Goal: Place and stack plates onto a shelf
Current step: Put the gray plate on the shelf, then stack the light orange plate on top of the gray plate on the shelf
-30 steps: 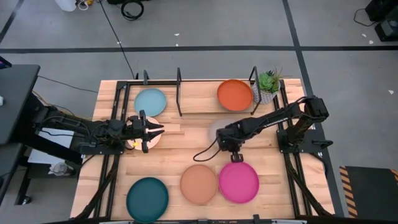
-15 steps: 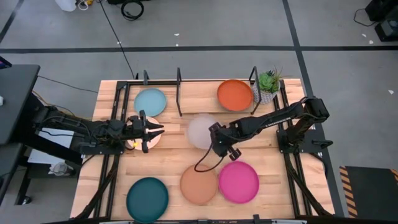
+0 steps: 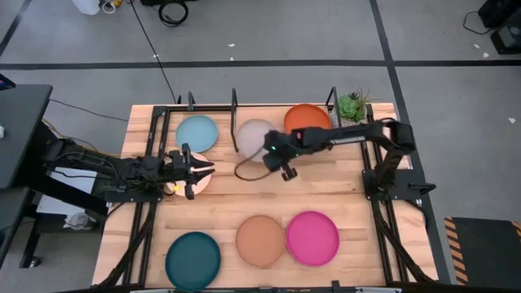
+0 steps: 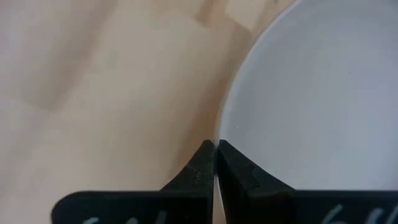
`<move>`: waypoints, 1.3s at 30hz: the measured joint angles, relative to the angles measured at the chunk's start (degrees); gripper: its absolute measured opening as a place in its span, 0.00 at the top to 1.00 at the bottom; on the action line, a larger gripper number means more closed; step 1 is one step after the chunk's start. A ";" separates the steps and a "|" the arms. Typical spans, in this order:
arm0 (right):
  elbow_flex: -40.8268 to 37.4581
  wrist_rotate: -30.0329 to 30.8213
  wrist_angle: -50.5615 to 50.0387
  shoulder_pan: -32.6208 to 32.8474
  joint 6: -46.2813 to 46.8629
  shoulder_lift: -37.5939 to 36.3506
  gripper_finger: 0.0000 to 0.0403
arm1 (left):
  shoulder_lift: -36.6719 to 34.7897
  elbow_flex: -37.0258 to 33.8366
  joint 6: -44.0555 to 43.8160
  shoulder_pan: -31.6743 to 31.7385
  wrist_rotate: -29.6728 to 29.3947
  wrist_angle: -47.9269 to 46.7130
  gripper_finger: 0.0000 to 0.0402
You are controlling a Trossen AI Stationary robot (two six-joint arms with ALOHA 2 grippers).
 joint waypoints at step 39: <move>8.11 4.99 -11.43 2.49 19.66 1.29 0.72 | 7.13 0.15 -20.77 0.14 1.35 -17.56 0.75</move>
